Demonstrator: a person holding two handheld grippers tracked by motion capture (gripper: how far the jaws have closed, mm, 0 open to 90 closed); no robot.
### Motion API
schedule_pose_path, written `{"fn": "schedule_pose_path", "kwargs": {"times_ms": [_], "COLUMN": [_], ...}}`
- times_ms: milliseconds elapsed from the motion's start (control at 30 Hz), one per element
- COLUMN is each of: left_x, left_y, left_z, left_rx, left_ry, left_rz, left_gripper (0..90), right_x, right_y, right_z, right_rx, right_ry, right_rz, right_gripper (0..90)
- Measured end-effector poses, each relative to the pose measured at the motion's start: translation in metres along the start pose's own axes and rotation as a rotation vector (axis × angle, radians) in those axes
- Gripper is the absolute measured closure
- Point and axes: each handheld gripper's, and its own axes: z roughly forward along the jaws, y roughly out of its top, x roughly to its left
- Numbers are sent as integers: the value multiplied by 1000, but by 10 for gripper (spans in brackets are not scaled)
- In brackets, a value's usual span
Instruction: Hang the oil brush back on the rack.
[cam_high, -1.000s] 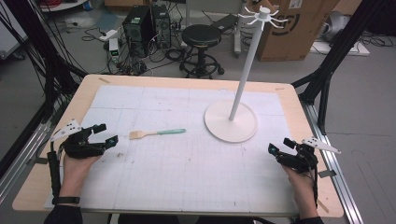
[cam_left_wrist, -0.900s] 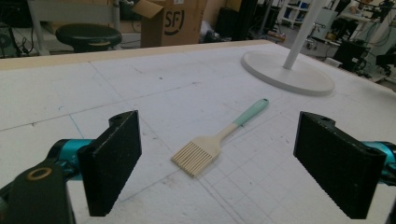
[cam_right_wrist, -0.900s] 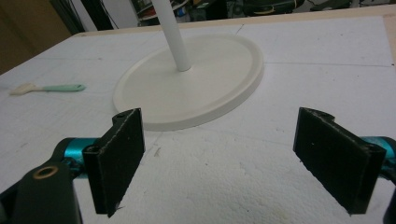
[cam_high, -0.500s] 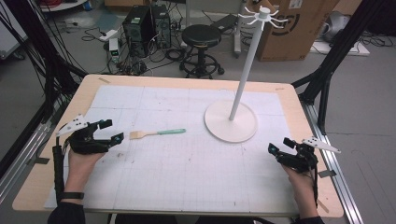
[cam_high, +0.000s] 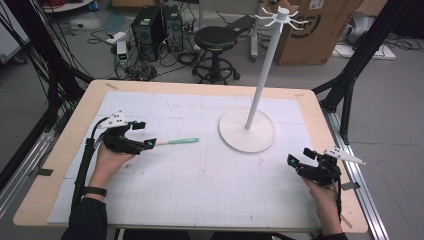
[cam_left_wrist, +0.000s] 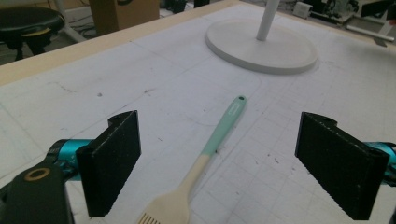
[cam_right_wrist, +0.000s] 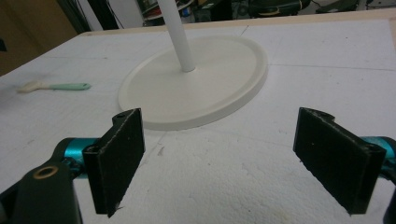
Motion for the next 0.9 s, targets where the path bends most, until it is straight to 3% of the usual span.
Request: {"fn": "schedule_pose_path", "kwargs": {"times_ms": [167, 400, 567, 667, 900], "left_x": [5, 11, 13, 12, 10], "left_y": [1, -5, -11, -14, -17], "left_z": [23, 38, 45, 48, 54], "left_rx": [80, 132, 180, 202, 250], "left_ry": [-12, -13, -22, -19, -6], "left_rz": [41, 57, 64, 79, 120], "left_gripper": [148, 178, 261, 380, 562], "right_x": [-1, -1, -1, -1, -2], "right_y": [-1, -1, -1, -1, -1], "right_z": [-1, -2, -2, -1, -2], "right_rx": [1, 2, 3, 4, 3], "right_ry": [1, 3, 4, 5, 5], "right_rz": [4, 5, 5, 5, 2], "right_gripper": [157, 157, 157, 157, 157]}}
